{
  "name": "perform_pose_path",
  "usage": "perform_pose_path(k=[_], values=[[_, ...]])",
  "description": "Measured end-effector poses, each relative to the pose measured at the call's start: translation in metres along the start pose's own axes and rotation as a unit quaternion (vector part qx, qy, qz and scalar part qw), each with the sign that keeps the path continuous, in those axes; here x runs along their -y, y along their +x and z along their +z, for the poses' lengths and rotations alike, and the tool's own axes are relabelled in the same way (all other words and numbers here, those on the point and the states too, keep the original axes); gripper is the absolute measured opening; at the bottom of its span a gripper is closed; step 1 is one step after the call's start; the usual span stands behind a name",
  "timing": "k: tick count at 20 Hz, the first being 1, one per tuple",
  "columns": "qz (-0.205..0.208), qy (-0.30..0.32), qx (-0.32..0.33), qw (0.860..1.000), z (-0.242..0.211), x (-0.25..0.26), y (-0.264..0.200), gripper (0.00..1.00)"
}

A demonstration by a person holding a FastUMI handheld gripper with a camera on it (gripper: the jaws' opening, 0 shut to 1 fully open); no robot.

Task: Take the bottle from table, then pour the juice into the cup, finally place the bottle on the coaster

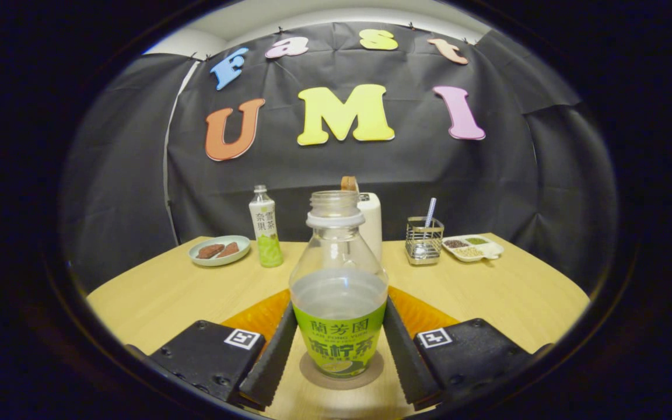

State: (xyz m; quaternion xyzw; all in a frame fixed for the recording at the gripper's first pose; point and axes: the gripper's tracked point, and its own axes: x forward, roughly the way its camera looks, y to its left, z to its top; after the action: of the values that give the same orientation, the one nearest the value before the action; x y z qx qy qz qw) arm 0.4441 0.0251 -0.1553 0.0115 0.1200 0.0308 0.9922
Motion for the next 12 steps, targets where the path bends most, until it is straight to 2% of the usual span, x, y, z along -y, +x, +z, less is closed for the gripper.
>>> perform_pose_path(k=[3,7,9,12], values=[[-0.002,0.01,-0.003,1.0,-0.001,0.003,-0.002,1.0],[0.024,0.014,-0.019,0.999,-0.004,-0.007,-0.012,1.0],[0.011,0.004,-0.012,1.0,0.001,-0.003,-0.02,1.0],[0.018,0.01,-0.015,1.0,0.004,-0.007,-0.043,1.0]])
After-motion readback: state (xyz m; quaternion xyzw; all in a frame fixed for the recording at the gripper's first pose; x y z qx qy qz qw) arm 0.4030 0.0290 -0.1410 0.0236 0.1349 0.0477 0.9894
